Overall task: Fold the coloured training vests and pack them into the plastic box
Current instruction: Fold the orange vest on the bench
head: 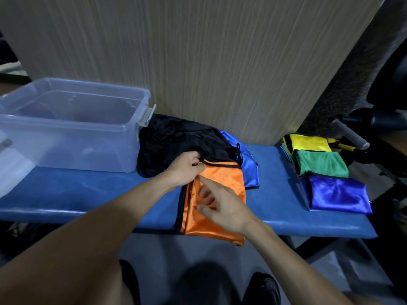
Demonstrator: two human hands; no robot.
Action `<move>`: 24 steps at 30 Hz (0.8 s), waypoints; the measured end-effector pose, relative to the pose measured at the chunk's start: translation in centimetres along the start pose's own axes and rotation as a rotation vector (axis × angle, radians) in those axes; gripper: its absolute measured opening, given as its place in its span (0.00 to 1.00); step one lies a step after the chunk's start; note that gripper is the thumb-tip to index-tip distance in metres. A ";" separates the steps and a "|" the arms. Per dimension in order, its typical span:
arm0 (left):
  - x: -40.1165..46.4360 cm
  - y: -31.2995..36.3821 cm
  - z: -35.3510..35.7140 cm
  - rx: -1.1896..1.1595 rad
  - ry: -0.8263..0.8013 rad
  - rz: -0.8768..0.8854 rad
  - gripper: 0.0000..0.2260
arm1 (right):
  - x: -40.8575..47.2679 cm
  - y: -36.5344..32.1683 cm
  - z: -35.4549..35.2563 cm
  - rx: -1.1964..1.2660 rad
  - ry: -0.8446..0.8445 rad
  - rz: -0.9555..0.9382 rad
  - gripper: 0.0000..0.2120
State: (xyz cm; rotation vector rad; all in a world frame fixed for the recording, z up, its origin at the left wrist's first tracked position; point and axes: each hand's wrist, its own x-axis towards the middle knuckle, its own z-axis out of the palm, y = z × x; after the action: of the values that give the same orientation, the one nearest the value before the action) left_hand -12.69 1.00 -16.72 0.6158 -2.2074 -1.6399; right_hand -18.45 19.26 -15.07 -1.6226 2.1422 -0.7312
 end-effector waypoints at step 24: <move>-5.7 1.6 -1.7 0.583 -0.030 0.031 0.22 | -4.5 6.4 2.5 -0.611 -0.087 -0.349 0.38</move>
State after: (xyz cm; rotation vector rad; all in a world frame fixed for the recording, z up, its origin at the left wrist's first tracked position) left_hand -7.19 2.91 -14.74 0.6921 -2.7091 -0.9775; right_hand -20.71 24.46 -21.00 -2.3228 2.1655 -0.0694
